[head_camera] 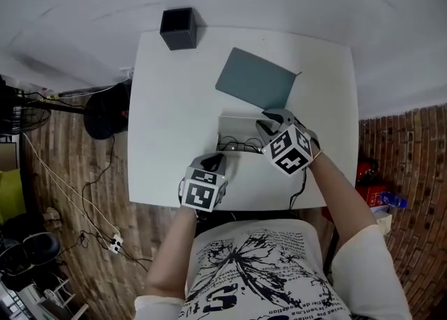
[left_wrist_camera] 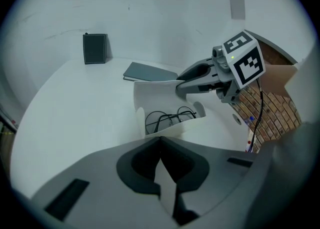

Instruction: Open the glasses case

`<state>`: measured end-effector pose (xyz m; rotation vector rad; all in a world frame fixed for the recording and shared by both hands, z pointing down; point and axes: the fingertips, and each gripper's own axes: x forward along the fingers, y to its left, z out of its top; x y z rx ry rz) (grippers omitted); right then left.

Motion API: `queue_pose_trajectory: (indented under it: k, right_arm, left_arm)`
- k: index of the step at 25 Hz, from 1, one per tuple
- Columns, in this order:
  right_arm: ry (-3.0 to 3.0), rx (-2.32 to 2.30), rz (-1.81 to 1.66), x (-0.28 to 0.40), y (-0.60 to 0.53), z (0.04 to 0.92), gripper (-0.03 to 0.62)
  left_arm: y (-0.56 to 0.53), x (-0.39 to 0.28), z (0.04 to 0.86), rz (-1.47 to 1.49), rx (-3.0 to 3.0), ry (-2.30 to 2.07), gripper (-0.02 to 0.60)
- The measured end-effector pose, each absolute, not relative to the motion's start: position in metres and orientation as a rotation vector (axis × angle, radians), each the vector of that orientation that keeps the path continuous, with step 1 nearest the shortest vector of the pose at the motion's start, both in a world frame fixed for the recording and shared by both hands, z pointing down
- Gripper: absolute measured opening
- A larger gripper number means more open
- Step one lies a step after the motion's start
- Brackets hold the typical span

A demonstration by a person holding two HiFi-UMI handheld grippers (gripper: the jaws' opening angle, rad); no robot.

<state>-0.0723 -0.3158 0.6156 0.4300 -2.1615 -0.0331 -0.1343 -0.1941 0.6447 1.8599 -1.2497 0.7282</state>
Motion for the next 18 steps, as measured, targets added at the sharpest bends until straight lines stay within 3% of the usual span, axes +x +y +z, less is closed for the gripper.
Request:
queue_pose_trajectory:
  k: [9, 12, 18]
  right_arm:
    - [-2.169, 0.464, 0.002, -0.072, -0.323, 0.62, 0.145]
    - [-2.167, 0.486, 0.041, -0.07, -0.319, 0.618, 0.206]
    - [-2.237, 0.6, 0.053, -0.066, -0.309, 0.582, 0.206]
  left_arm:
    - [-0.197, -0.136, 0.646, 0.722, 1.858, -1.259, 0.014]
    - [-0.196, -0.136, 0.646, 0.735, 1.858, -1.251, 0.014]
    - [-0.197, -0.136, 0.637, 0.757, 1.895, -1.246, 0.014]
